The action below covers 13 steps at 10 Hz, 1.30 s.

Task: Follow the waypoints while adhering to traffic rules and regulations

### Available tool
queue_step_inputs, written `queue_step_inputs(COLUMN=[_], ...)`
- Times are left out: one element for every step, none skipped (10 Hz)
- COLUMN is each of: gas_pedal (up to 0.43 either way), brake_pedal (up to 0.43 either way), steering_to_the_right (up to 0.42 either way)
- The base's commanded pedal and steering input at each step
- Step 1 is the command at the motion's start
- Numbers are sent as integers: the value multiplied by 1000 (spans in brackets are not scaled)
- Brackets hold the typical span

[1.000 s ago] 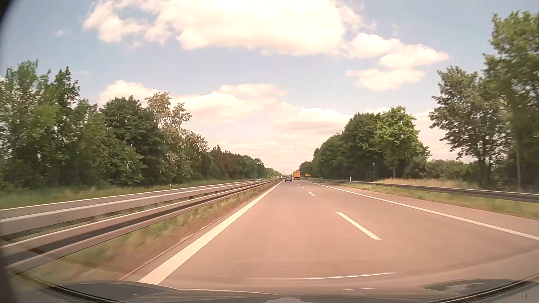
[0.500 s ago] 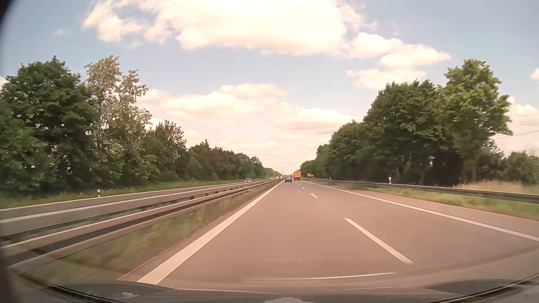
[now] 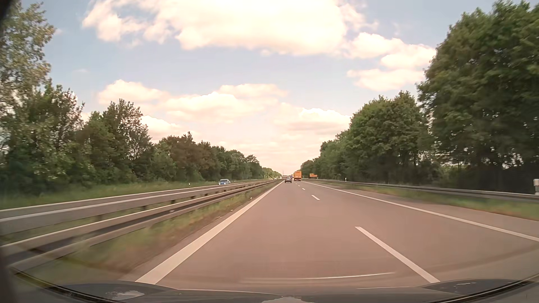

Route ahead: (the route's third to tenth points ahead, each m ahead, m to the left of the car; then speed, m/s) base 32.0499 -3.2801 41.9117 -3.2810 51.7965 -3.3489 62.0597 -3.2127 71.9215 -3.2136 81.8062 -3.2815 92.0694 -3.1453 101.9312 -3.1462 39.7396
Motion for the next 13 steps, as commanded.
queue_step_inputs(gas_pedal=[358,358,358,358,358,358,358,358,358,358,358,358,358], brake_pedal=[12,12,12,6,12,12,12,12,12,6,6,12,12], steering_to_the_right=[-1,-1,-1,-1,-2,-2,-2,-2,-2,-2,-2,-2,-2])
